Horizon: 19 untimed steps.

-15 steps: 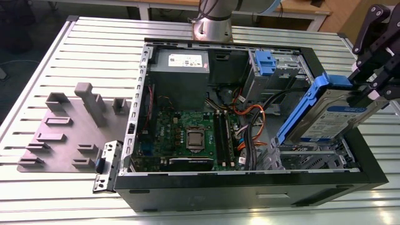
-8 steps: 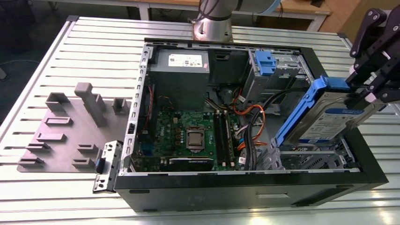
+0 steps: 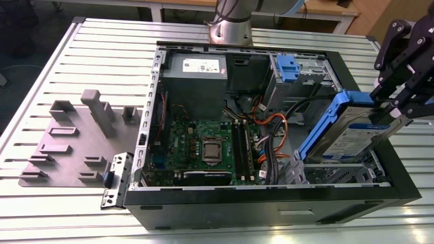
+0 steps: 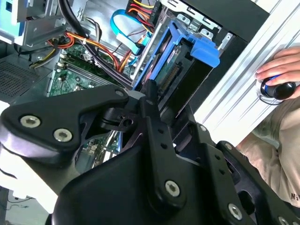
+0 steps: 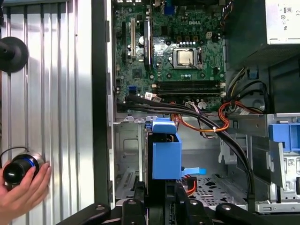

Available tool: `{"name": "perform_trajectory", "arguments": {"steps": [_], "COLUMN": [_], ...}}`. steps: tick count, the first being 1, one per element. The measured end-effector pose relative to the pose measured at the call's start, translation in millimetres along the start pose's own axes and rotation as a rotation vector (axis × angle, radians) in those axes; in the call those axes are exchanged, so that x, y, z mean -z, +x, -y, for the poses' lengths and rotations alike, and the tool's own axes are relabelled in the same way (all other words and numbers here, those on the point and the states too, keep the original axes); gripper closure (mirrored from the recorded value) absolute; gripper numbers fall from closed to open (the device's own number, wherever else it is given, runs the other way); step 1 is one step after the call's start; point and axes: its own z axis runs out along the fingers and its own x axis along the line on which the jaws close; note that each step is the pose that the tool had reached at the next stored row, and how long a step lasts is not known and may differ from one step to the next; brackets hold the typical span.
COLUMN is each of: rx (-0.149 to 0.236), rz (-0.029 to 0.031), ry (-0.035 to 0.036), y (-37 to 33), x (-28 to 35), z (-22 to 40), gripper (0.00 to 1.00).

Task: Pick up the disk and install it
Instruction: 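Insert the disk into the insertion slot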

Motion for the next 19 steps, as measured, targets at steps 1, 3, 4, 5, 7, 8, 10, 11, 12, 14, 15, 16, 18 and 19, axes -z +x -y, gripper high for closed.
{"name": "perform_trajectory", "arguments": {"steps": [1, 3, 4, 5, 7, 8, 10, 11, 12, 14, 15, 16, 18, 19], "rx": [0.0, 0.0, 0.0, 0.0, 0.0, 0.0, 0.0, 0.0, 0.0, 0.0, 0.0, 0.0, 0.0, 0.0], "rz": [0.0, 0.0, 0.0, -0.0001, 0.0001, 0.0001, 0.0001, 0.0, -0.0001, 0.0002, 0.0001, 0.0, 0.0001, 0.0], "ry": [0.0, 0.0, 0.0, 0.0, 0.0, 0.0, 0.0, 0.0, 0.0, 0.0, 0.0, 0.0, 0.0, 0.0], "y": [0.0, 0.1, 0.1, 0.1, 0.1, 0.1, 0.1, 0.1, 0.1, 0.1, 0.1, 0.1, 0.1, 0.2], "x": [-1.3, -4.0, -5.5, -7.1, -10.7, -12.6, -16.2, -18.0, -19.7, -23.5, -25.3, -27.1, -30.7, -32.5], "z": [0.0, 0.1, 0.2, 0.3, 0.4, 0.5, 0.6, 0.7, 0.7, 0.9, 0.9, 1.0, 1.1, 1.2], "gripper": [0.65, 0.65, 0.65, 0.65, 0.65, 0.65, 0.65, 0.65, 0.65, 0.65, 0.65, 0.65, 0.65, 0.65]}}
